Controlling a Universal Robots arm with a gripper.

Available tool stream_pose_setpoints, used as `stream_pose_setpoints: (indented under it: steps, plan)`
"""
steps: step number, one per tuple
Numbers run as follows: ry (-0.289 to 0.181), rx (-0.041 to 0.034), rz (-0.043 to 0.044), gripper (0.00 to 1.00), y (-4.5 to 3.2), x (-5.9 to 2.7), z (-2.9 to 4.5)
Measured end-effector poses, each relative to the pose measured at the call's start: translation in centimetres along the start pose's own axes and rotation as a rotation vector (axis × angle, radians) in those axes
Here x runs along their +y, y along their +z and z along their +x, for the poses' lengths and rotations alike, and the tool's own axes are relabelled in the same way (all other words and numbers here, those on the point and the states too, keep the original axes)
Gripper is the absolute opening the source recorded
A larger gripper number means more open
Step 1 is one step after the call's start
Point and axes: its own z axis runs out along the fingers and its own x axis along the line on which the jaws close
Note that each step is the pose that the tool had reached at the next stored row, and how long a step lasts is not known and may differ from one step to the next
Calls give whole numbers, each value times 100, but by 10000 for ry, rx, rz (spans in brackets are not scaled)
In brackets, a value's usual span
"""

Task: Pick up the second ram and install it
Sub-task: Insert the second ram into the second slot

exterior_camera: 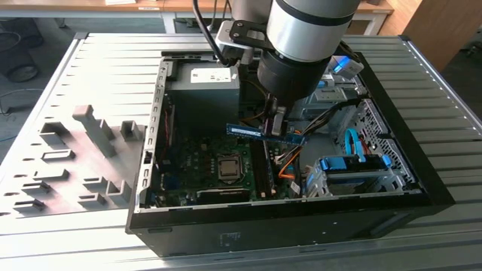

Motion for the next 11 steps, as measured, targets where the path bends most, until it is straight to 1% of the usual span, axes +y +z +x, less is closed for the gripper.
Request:
stream_pose_setpoints:
  steps: [11]
  plan:
    - [427,-32,27,14,1,0,0]
